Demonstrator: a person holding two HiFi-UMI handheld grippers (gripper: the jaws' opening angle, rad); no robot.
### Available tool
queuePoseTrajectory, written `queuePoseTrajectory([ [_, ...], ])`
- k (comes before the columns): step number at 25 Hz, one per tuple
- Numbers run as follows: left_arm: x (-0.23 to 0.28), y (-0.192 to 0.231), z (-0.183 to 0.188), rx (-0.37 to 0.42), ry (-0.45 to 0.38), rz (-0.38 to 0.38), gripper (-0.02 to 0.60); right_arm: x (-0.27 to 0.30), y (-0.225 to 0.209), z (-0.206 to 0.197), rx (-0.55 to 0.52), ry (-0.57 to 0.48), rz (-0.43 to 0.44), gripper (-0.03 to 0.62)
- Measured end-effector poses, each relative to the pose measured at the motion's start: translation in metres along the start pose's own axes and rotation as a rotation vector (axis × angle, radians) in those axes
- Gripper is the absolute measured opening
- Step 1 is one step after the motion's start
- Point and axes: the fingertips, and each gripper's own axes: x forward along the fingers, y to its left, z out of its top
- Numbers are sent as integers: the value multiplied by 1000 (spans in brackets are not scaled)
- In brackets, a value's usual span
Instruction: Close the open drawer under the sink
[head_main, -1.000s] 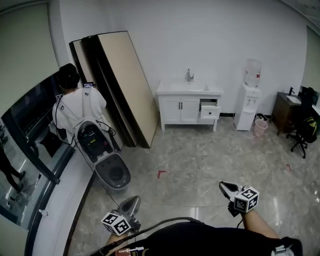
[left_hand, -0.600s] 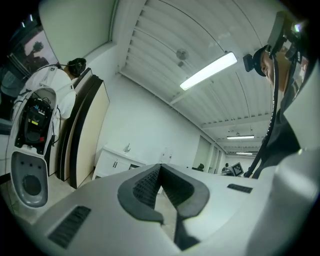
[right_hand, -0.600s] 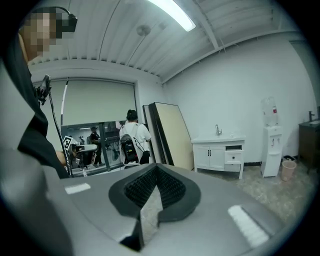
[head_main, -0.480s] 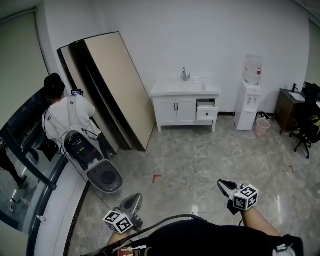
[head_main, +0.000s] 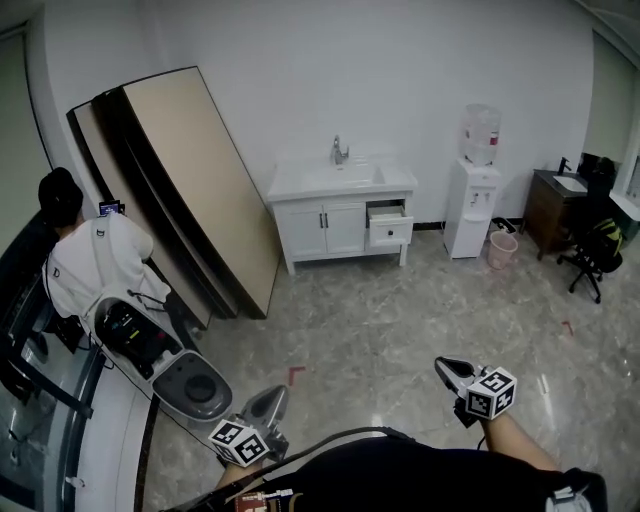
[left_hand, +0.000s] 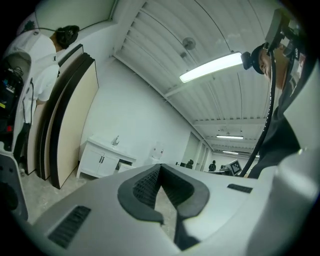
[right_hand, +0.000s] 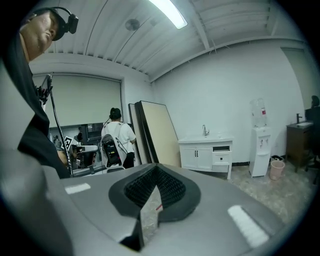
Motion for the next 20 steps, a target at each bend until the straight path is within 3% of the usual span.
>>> queuePoseTrajectory([
  [4,27,55,27,13,33,-55,-2,51,7,29,36,-38,-48,2],
  [9,48,120,63,26,32,-112,-2,119,7,50,-3,-48,-88,2],
  [15,53,187,78,13,41,-99,-2,179,8,51,-5,-33,-96,2],
  [20,66,219,86,-7,37,-78,-2,218,-5,55,-2,0,-83,2],
])
